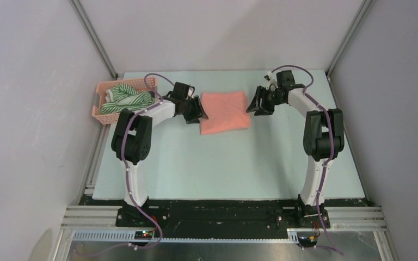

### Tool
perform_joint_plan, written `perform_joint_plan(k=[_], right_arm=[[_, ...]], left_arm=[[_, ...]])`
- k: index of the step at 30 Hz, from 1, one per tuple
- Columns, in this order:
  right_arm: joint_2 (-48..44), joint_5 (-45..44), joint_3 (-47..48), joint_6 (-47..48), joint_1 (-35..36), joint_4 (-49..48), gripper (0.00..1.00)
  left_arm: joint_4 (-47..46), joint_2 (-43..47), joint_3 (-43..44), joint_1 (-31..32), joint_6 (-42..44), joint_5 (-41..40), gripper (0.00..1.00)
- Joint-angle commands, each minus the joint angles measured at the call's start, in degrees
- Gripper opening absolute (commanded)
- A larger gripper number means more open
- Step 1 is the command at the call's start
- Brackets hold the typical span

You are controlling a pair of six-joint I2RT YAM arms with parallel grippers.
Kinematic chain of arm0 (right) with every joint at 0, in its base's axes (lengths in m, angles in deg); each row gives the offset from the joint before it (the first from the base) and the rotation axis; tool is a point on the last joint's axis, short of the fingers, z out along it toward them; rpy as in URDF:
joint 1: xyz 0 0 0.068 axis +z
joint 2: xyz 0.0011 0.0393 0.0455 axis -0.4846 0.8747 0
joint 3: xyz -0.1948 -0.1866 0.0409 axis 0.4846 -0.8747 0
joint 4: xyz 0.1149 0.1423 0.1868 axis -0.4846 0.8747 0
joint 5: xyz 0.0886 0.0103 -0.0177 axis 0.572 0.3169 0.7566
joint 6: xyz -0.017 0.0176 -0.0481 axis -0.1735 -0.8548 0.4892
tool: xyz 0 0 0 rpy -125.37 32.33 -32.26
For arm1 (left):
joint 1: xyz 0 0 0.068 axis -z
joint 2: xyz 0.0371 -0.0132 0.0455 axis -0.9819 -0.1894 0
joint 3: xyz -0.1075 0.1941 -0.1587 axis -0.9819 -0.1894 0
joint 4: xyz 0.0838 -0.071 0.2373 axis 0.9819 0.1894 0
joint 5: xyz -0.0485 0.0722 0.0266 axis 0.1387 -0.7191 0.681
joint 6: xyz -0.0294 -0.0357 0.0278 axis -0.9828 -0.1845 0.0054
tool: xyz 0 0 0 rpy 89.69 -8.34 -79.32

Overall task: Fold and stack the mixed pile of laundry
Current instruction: Fold the T-shirt at the center of the board, then move the T-shirt to the corner of the board.

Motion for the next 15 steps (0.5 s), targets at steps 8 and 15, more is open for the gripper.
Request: perform_joint_plan(k=[8, 15], right_arm=[[1.22, 4.98, -4.92, 4.24, 0.39, -0.4, 0.39], [2.4, 7.07, -7.92, 3.01, 0.13, -3.83, 0.32]], left_arm=[[-0.81, 1.8, -6.02, 2.91, 2.07, -1.7, 0.5], [-0.79, 0.94, -6.56, 3.27, 2.13, -1.34, 0.15]])
